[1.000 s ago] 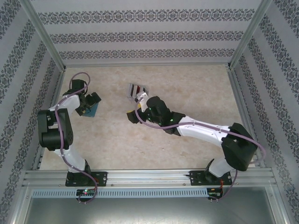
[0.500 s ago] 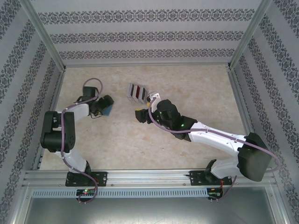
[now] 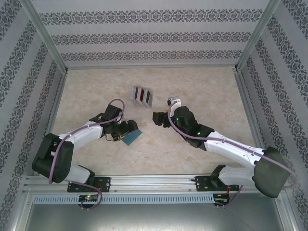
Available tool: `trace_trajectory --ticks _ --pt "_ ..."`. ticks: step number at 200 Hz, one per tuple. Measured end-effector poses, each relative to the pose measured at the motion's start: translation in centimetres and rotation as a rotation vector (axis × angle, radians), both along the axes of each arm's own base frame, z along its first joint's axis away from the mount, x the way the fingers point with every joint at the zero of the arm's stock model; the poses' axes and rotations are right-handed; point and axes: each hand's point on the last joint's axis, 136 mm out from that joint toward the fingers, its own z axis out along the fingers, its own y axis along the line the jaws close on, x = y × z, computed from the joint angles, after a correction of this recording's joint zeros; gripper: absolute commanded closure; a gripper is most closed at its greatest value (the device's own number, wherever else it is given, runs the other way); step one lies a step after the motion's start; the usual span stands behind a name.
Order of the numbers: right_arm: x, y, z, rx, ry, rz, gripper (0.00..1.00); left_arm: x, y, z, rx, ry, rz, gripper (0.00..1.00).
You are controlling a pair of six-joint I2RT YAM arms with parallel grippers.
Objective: Put the credit cards into the card holder
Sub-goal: Move the card holder to the center of the table, then rotate the card holder at the center of the table.
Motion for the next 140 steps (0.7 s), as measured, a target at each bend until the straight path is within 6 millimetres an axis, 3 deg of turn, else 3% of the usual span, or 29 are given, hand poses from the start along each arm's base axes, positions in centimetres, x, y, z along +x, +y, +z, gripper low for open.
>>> trace_trajectory --ticks 26,45,58,72,89,109,140 --pt "0.5 0.4 -3.5 -0.008 0.126 0.039 0.32 -0.9 1.3 2.3 0.047 -0.009 -0.007 0.13" --pt "-0.1 2.5 -6.5 -0.012 0.253 0.124 0.36 -0.4 2.6 5.1 0.067 -0.061 0.022 0.21" --pt "-0.5 4.3 -8.0 0.001 0.331 0.187 0.39 -0.1 3.5 6.0 0.073 -0.081 0.052 0.26" --pt "-0.6 6.0 -9.3 0.019 0.408 0.245 0.42 -0.5 4.1 5.3 0.073 -0.063 0.070 0.30" --pt "-0.7 8.3 -10.9 0.049 0.517 0.315 0.49 -2.0 4.5 3.1 0.072 0.014 0.078 0.33" --pt "-0.4 10.8 -12.0 0.091 0.612 0.382 0.52 -3.6 4.9 0.9 0.080 0.092 0.092 0.43" --pt "-0.7 12.1 -13.2 0.112 0.696 0.417 0.51 -4.1 4.9 0.2 0.070 0.118 0.106 0.50"
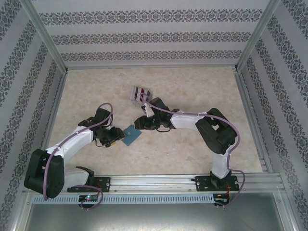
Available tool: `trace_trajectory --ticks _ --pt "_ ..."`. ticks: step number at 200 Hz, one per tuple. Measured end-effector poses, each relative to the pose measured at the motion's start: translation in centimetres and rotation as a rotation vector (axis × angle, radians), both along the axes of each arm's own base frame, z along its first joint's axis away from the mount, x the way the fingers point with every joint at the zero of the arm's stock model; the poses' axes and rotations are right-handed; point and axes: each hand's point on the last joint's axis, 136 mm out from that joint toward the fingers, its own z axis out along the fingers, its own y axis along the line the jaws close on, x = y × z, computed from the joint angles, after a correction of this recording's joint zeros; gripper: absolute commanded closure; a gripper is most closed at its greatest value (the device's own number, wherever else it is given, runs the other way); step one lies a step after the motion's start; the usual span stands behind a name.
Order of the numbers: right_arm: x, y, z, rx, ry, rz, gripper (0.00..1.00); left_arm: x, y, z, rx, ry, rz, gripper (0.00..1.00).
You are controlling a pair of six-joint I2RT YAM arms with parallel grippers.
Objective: Put the credit cards into the card holder
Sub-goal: Rotate the card holder at the center of the table.
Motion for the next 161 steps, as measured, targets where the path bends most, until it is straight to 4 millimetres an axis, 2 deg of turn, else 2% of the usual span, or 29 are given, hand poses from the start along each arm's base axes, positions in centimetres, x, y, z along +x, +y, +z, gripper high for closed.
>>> trace_trajectory --ticks 24,46,86,101,125,148,161 --pt "0.0 0.1 -0.9 -0.026 0.029 0.007 0.48 0.8 -0.2 -0.3 -0.008 -0.014 0.003 0.51" --pt "-0.2 -0.1 -1.7 -0.048 0.051 0.010 0.48 1.1 -0.3 -1.4 0.000 0.012 0.003 0.57" --pt "-1.4 0.3 -2.1 -0.043 0.067 0.025 0.67 1.4 -0.6 -3.3 0.004 0.059 -0.006 0.70" --pt "-2.9 -0.1 -2.8 -0.051 0.085 0.040 0.74 1.8 -0.8 -3.3 0.000 0.056 -0.016 0.72" --pt "-6.2 -0.8 -3.0 -0.063 0.114 0.068 0.72 3.1 -1.1 -3.2 0.000 0.043 -0.052 0.72" --pt "-9.9 -0.7 -1.4 -0.039 0.105 0.123 0.66 5.6 -2.8 -3.0 -0.028 0.019 -0.132 0.73" --pt "-11.7 -0.3 0.1 -0.011 0.077 0.163 0.64 6.8 -4.4 -3.1 -0.052 -0.001 -0.191 0.67"
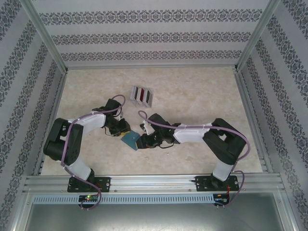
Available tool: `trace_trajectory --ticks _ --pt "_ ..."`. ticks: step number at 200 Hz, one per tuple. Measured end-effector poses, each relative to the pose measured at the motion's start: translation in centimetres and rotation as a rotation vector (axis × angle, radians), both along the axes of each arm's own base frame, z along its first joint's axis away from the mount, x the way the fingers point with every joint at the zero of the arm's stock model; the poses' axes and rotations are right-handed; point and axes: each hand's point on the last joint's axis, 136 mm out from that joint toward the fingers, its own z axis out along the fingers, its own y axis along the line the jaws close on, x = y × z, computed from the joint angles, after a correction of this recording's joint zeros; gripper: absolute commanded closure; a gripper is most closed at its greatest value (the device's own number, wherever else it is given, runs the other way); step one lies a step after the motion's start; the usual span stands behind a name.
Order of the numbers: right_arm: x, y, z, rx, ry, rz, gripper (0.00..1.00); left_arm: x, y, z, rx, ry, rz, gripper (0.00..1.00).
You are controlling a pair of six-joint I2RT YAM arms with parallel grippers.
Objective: Put the credit cards into the card holder
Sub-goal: Rotate the card holder at the center of the table, then pick up the card holder from the center of the table.
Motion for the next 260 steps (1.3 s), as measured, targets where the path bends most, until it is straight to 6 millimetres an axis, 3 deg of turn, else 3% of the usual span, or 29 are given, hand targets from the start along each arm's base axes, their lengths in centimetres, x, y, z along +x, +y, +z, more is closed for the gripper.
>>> trace_trajectory --ticks 28,46,67,85,108,124,137,157,177,241,260 --pt "-1.3 -0.8 2.2 0.034 -0.066 0.000 0.62 1.6 -3.6 0.3 -0.034 -0.034 -0.121 0.55" --pt "0.2 -3.2 2.2 -0.005 -0.107 -0.068 0.58 2.9 -5.7 1.0 -0.066 -0.080 -0.180 0.51" --pt "2.2 -5.5 1.8 -0.077 -0.161 -0.135 0.53 3.8 -6.2 2.3 -0.070 -0.129 -0.204 0.46" --pt "2.9 -6.0 1.2 -0.124 -0.186 -0.143 0.51 4.3 -5.0 4.1 -0.037 -0.179 -0.184 0.39" --pt "3.2 -4.4 0.4 -0.160 -0.201 -0.114 0.49 3.9 -1.7 6.7 0.038 -0.227 -0.110 0.37" --pt "3.2 -2.8 -0.3 -0.174 -0.205 -0.089 0.50 1.4 0.9 7.1 0.058 -0.221 -0.050 0.37" --pt "3.3 -2.1 -1.0 -0.177 -0.201 -0.082 0.52 -1.8 2.2 5.8 0.056 -0.168 -0.019 0.37" --pt "3.8 -2.1 -2.2 -0.196 -0.178 -0.095 0.53 -6.0 2.7 2.9 0.038 -0.044 0.004 0.42" --pt "4.1 -2.4 -3.2 -0.210 -0.152 -0.105 0.53 -8.2 2.6 0.9 0.008 0.045 0.031 0.49" --pt "5.2 -1.4 -2.9 -0.134 -0.095 -0.160 0.65 -7.0 0.0 -0.3 -0.088 0.103 0.015 0.74" --pt "5.1 -1.1 -3.0 -0.105 -0.072 -0.174 0.66 -6.4 -0.6 0.0 -0.111 0.088 -0.007 0.96"
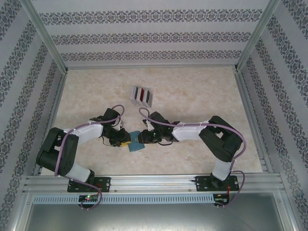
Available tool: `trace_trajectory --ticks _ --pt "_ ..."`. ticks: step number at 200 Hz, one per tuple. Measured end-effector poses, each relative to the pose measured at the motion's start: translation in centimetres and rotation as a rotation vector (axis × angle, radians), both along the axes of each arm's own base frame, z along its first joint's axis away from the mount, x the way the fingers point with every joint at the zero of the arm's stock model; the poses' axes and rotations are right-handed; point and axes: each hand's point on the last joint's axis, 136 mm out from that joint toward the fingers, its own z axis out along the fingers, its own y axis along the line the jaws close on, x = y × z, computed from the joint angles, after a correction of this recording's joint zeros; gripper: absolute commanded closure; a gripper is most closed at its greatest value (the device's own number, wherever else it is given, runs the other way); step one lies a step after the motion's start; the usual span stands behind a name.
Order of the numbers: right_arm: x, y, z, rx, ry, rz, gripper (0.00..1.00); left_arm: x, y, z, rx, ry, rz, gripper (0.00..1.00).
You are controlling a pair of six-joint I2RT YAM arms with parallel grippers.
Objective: Put the credit cards into the card holder
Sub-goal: Pick up the card holder from the center of the table, then open the button on the card holder.
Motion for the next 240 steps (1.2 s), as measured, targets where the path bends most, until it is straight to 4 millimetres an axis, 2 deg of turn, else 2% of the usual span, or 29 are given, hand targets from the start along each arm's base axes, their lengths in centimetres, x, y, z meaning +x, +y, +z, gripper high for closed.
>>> trace_trajectory --ticks 3,39,82,108,138,185,215,240 --pt "0.0 0.0 -0.1 0.000 0.003 -0.002 0.66 0.0 0.0 0.0 0.000 -0.003 -0.002 1.00" --pt "0.5 -0.8 0.1 -0.025 -0.028 -0.031 0.51 0.5 -0.6 1.4 -0.041 -0.047 -0.021 1.00" --pt "1.3 -2.5 1.2 -0.130 -0.152 -0.033 0.46 2.1 -2.3 4.9 -0.137 -0.118 -0.052 1.00" --pt "0.8 -1.9 1.6 -0.163 -0.201 0.003 0.42 2.2 -2.7 5.8 -0.164 -0.125 -0.061 1.00" --pt "0.7 -1.2 2.2 -0.176 -0.235 0.012 0.43 2.0 -2.8 6.0 -0.172 -0.112 -0.064 1.00" --pt "2.5 -1.8 2.3 -0.248 -0.300 -0.039 0.66 1.8 -3.3 6.0 -0.204 -0.085 -0.064 1.00" --pt "2.7 -1.7 2.5 -0.256 -0.322 -0.054 1.00 1.9 -3.4 5.9 -0.209 -0.085 -0.067 1.00" --pt "3.0 -2.7 2.0 -0.306 -0.335 -0.071 1.00 1.9 -3.4 5.8 -0.206 -0.081 -0.067 1.00"
